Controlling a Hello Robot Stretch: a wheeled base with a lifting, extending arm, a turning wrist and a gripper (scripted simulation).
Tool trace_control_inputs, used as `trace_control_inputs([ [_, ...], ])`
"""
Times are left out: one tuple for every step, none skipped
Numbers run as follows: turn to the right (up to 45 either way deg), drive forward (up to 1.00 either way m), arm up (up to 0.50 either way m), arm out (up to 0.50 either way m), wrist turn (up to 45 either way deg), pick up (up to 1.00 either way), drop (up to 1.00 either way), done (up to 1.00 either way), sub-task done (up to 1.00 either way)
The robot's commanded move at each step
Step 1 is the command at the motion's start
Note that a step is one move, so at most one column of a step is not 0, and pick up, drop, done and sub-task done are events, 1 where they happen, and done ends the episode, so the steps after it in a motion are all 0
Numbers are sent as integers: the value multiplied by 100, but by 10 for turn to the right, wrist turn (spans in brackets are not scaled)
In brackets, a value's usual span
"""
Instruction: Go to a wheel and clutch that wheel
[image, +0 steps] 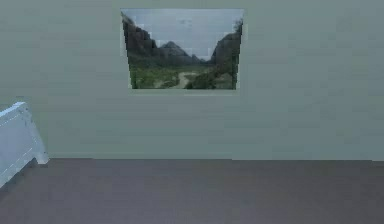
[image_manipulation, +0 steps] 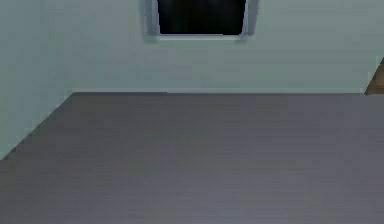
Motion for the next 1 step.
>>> trace_control_inputs([
  [0,5,0,0,0,0,0,0,0],
])
